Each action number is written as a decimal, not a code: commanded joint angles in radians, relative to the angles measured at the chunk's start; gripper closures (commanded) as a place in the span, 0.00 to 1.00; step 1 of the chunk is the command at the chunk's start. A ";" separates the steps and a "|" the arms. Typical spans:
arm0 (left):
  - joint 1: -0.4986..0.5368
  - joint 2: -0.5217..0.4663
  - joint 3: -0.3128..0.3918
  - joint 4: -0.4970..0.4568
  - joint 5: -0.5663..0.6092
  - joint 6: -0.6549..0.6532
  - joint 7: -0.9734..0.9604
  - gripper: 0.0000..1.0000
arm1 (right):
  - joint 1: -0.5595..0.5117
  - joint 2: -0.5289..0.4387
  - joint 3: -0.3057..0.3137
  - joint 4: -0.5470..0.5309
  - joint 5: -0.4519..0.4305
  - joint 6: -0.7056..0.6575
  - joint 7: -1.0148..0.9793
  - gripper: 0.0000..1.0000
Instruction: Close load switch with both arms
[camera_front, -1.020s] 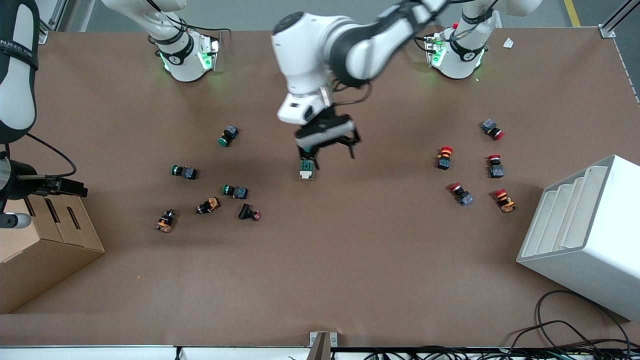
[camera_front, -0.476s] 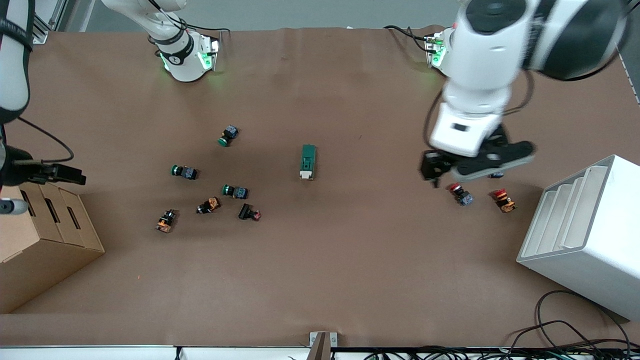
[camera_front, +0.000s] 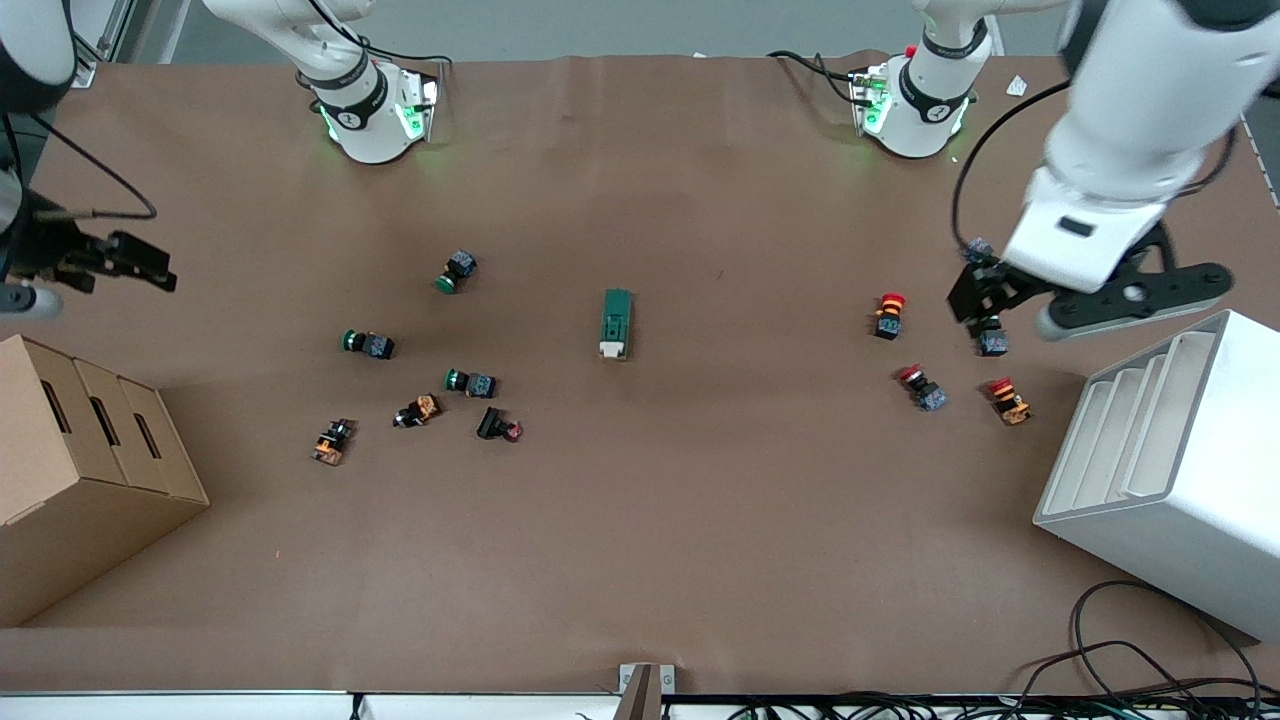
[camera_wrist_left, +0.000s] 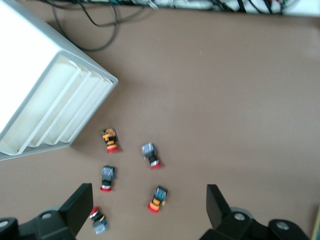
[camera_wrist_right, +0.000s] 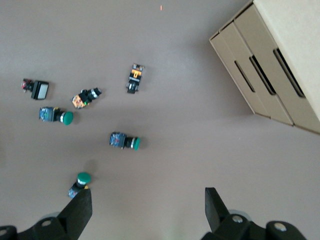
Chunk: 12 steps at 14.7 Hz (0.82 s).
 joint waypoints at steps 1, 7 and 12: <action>-0.018 -0.169 0.119 -0.184 -0.119 0.005 0.138 0.00 | 0.005 -0.085 0.002 -0.047 -0.023 -0.039 -0.002 0.00; -0.129 -0.278 0.313 -0.311 -0.172 0.004 0.344 0.00 | -0.003 -0.097 -0.001 -0.027 -0.005 -0.072 0.010 0.00; -0.126 -0.266 0.311 -0.298 -0.220 0.004 0.352 0.00 | -0.003 -0.097 -0.001 -0.004 0.034 -0.075 0.003 0.00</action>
